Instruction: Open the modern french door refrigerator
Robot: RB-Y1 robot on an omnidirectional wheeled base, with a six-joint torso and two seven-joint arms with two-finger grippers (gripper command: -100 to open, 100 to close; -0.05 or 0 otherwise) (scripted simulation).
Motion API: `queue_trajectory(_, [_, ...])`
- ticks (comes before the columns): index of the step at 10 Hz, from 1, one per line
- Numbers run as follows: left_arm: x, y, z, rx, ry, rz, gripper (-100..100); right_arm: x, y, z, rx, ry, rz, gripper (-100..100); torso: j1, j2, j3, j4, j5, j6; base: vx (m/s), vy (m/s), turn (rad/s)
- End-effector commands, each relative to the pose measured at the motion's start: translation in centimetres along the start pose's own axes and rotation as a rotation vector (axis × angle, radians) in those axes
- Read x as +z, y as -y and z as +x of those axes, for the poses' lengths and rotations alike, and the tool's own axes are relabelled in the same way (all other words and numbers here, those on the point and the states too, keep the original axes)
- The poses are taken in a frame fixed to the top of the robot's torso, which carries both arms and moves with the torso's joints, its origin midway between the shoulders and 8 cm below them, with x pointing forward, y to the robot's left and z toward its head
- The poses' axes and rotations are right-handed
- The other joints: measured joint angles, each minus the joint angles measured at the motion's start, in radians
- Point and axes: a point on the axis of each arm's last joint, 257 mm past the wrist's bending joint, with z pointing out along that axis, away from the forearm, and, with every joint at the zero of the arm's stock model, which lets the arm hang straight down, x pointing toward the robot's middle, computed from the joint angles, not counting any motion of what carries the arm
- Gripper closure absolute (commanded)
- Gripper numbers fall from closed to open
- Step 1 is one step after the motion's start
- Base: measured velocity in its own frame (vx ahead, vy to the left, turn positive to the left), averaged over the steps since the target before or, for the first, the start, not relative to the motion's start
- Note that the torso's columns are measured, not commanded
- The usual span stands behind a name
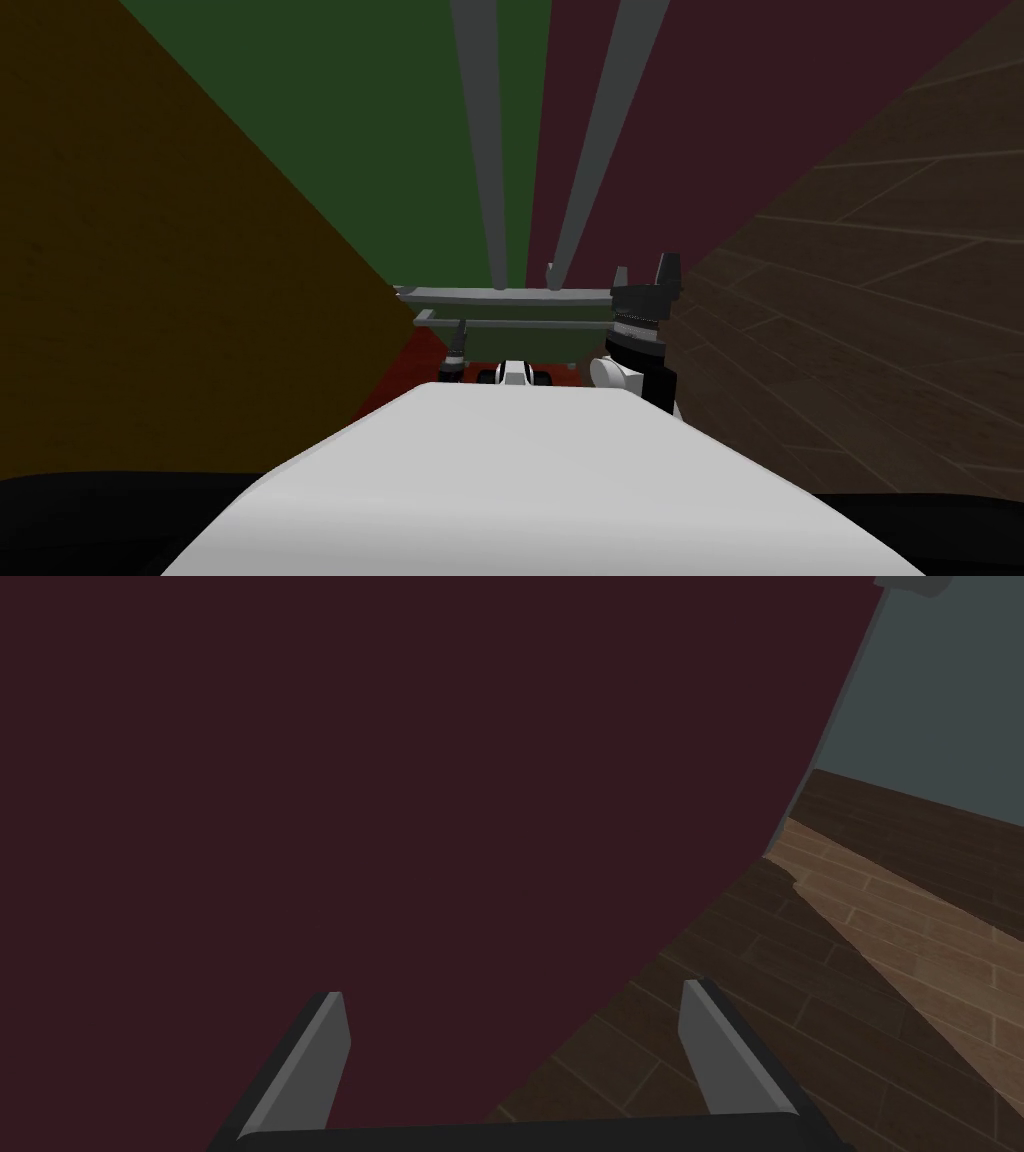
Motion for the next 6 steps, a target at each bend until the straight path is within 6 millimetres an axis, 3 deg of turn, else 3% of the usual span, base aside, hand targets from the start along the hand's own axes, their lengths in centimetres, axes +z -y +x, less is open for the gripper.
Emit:
queue_trajectory(1, [-1.9,-0.4,0.4,0.002,-0.001,-0.008,100,0.0,0.0,0.0,0.0,0.0,0.0,0,0.003,-0.005,-0.002,-0.005,0.003,0.0,-0.002,0.015,0.002])
queue_trajectory(3, [-2.9,-0.4,0.6,0.002,0.0,-0.008,100,0.0,0.0,0.0,0.0,0.0,0.0,0,0.004,-0.009,-0.004,-0.007,0.004,0.0,-0.003,0.012,-0.001])
queue_trajectory(4, [-1.7,0.4,0.3,0.0,0.01,0.026,100,0.0,0.0,0.0,0.0,0.0,0.0,0,0.004,-0.01,-0.004,-0.009,0.005,0.001,-0.008,0.002,-0.001])
queue_trajectory(6, [-0.7,0.3,0.3,-0.003,0.001,0.021,100,0.0,0.0,0.0,0.0,0.0,0.0,0,0.002,-0.003,-0.002,-0.004,0.002,0.0,-0.088,-0.012,0.015])
